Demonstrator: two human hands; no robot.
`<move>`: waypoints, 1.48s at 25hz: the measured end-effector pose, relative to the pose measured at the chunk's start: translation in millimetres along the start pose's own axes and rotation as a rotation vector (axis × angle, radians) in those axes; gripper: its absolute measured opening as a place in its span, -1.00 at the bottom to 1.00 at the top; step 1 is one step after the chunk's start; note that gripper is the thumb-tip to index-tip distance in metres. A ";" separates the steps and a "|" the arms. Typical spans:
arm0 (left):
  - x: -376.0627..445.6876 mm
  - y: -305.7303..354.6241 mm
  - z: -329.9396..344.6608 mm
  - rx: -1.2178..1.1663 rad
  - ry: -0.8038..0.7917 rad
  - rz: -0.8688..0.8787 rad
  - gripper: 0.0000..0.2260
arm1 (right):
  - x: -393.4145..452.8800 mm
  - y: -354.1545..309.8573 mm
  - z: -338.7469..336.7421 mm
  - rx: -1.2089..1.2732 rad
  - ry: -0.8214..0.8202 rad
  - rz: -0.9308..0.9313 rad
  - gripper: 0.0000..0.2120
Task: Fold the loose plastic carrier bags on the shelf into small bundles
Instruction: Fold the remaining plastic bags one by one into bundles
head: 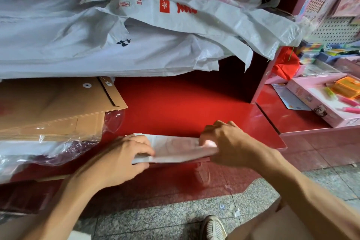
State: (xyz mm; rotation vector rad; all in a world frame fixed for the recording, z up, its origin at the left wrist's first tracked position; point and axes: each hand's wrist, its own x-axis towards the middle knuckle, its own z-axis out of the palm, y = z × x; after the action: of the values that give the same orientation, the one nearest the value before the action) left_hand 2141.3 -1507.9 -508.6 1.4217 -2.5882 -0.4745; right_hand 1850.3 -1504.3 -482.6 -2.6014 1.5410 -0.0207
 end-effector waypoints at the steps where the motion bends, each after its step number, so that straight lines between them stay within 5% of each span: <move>1: -1.1 0.6 -2.8 -0.123 0.056 -0.023 -0.83 | 1.0 5.9 -7.8 0.186 -0.019 0.038 -0.84; 3: -0.1 5.2 -10.0 -0.391 0.203 -0.123 -0.56 | 5.2 21.5 -19.5 0.636 0.093 0.157 -0.93; 5: 2.0 13.2 -16.9 -0.656 0.343 -0.245 -0.56 | 9.0 31.5 -24.1 1.068 0.291 0.309 -0.98; 8: 1.7 24.9 -20.7 -0.932 0.093 -0.298 -0.75 | 25.4 39.0 -12.0 1.311 0.408 0.446 -0.91; 10: 4.4 24.8 -9.0 -0.958 0.038 -0.355 -0.77 | 39.9 47.7 1.4 1.223 0.449 0.580 -0.79; 12: 10.6 23.3 4.4 -0.894 0.222 -0.486 -0.77 | 48.6 54.1 11.8 0.741 0.486 0.669 -0.67; 14: 15.2 23.1 13.2 -0.864 0.350 -0.594 -0.72 | 44.8 38.4 9.1 0.429 0.554 0.517 -0.66; 16: 17.3 25.5 16.5 -0.865 0.369 -0.586 -0.70 | 32.5 8.1 4.2 0.528 0.438 0.212 -0.65; 19: 14.5 27.0 11.5 -0.645 0.232 -0.408 -0.78 | 13.3 -45.7 12.2 0.399 -0.064 -0.078 -0.33; 22: 4.7 19.4 8.8 -0.131 -0.062 -0.196 -0.42 | 13.3 -59.4 38.5 -0.055 0.032 -0.077 -0.36; 24: 3.0 15.2 10.9 0.051 -0.076 -0.114 -0.37 | 17.5 -51.8 41.6 0.032 0.162 -0.087 -0.58; 26: 4.1 14.0 11.6 0.004 0.075 -0.125 -0.59 | 20.3 -45.6 38.3 0.228 0.236 -0.084 -0.82; 29: 11.4 10.2 16.5 -0.155 0.204 -0.227 -0.88 | 28.9 -36.1 34.4 0.598 0.251 0.108 -0.68; 31: 17.7 9.5 21.7 -0.253 0.235 -0.307 -0.80 | 36.3 -32.0 34.6 0.715 0.272 0.252 -0.65; 35: 26.8 16.1 30.1 -0.222 0.302 -0.413 -0.69 | 41.4 -27.6 40.6 0.538 0.321 0.375 -0.88; 37: 24.7 20.2 32.0 -0.185 0.396 -0.353 -0.82 | 36.7 -27.5 45.1 0.267 0.297 0.216 -0.56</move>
State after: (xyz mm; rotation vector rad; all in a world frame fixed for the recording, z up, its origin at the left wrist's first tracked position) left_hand 2102.9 -1512.1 -532.2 1.7093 -1.9460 -0.4099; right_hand 1895.2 -1519.1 -526.2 -2.2906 1.7631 -0.5753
